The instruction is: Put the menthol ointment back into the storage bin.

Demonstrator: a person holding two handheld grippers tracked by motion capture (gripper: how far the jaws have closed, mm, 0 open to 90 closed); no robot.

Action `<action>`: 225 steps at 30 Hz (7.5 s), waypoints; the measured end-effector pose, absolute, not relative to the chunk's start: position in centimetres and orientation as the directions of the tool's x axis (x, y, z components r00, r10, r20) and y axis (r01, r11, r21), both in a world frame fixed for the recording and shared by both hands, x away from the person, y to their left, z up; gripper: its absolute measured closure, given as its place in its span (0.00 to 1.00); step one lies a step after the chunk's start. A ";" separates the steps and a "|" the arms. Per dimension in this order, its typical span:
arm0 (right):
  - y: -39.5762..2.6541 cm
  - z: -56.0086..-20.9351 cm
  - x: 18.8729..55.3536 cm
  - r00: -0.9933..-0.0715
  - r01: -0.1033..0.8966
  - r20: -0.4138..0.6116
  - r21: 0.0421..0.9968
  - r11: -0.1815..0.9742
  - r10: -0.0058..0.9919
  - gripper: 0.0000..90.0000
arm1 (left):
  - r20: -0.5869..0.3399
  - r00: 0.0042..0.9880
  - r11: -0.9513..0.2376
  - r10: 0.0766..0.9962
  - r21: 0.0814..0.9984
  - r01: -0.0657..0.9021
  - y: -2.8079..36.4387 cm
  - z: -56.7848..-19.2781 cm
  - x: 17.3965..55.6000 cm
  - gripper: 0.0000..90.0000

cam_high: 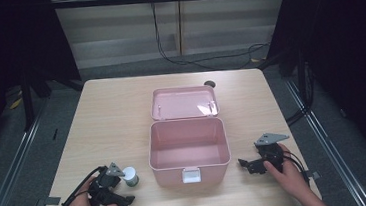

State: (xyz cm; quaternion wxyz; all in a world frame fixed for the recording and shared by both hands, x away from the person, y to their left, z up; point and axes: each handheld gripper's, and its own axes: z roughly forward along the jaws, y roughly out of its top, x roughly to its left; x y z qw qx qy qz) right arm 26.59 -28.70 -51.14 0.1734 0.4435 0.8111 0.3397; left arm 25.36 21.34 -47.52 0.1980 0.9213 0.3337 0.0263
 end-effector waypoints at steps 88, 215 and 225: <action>-28.7 -51.1 26.6 -0.546 0.603 0.021 0.704 0.375 0.838 0.07 | -0.121 0.725 -0.720 0.679 0.089 0.689 17.2 -38.4 31.1 0.56; -28.7 -51.1 26.6 -0.555 0.594 0.017 0.707 0.383 0.831 0.07 | -0.105 0.449 -0.439 0.887 0.111 0.892 0.7 -38.0 38.5 0.56; -28.7 -51.1 26.6 -0.556 0.594 0.016 0.707 0.383 0.831 0.07 | -0.102 0.428 -0.414 0.898 0.134 0.900 1.2 -39.2 38.6 0.56</action>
